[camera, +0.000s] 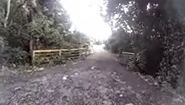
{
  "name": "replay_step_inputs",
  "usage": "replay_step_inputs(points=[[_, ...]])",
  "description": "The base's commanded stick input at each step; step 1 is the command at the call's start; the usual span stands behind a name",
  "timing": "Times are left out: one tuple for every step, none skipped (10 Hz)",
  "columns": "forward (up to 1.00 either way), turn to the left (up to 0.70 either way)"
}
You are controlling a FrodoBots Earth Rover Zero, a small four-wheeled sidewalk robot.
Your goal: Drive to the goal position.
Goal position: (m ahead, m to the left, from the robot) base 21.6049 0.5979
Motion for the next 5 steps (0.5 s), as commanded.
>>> replay_step_inputs(points=[[0.70, 0.00], [0.70, 0.00], [0.70, 0.00], [0.70, 0.00], [0.70, -0.03]])
